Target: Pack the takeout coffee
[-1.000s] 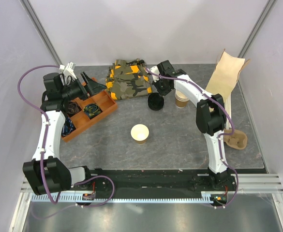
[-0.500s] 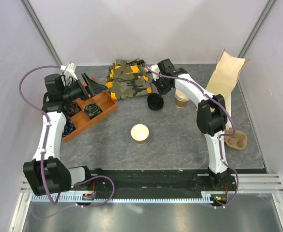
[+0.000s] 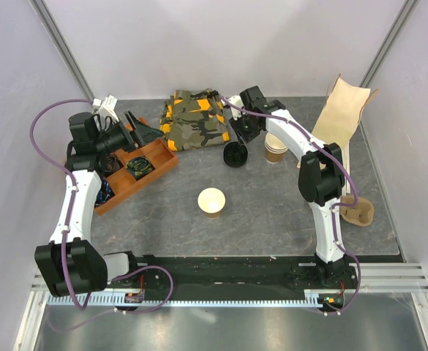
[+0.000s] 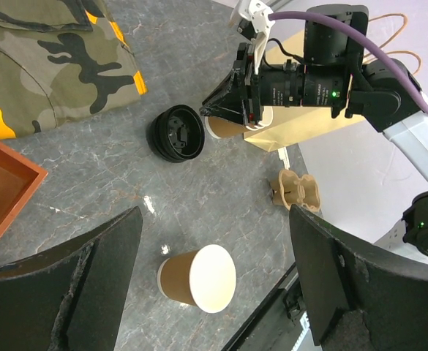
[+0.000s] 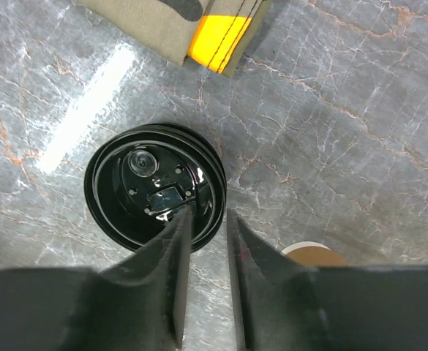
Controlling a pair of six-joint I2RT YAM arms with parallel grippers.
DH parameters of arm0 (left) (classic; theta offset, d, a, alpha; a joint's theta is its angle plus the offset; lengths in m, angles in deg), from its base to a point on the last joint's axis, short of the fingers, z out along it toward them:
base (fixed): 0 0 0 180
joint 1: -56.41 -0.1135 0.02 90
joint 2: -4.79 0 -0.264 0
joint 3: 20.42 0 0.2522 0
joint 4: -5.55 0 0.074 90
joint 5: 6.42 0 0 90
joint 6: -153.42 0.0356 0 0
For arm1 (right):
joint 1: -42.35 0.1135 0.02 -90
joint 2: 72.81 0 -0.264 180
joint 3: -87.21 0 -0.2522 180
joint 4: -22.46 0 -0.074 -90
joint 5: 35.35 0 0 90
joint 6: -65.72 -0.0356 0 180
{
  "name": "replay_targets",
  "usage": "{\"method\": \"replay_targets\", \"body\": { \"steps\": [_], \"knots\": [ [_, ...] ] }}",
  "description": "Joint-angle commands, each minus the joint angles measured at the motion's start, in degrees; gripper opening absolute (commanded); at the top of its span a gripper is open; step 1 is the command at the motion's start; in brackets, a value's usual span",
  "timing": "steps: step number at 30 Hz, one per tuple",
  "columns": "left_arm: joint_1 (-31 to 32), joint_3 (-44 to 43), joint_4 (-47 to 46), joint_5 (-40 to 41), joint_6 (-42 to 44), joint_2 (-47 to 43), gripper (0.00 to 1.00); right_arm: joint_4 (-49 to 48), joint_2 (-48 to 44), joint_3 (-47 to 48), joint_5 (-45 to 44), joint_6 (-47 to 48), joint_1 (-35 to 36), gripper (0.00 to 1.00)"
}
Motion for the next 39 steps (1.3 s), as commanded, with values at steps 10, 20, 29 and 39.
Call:
{"method": "replay_targets", "body": {
  "steps": [10, 20, 29, 39],
  "knots": [
    [0.6, -0.2, -2.9, -1.1, 0.0, -0.8, 0.88, 0.6, 0.9, 2.3, -1.9, 0.2, -0.2, 0.36],
    [0.9, -0.2, -3.0, -0.8, -0.1, -0.7, 0.88, 0.3, 1.9, 2.0, -1.0, 0.2, -0.1, 0.38],
    [0.9, -0.4, -3.3, -1.0, -0.7, -0.1, 0.88, 0.0, 3.4, 2.5, -1.7, 0.2, -0.1, 0.38],
    [0.9, -0.3, -3.6, -1.0, -0.6, 0.0, 0.88, -0.5, 4.0, 2.4, -3.1, 0.5, -0.2, 0.28]
  ]
}}
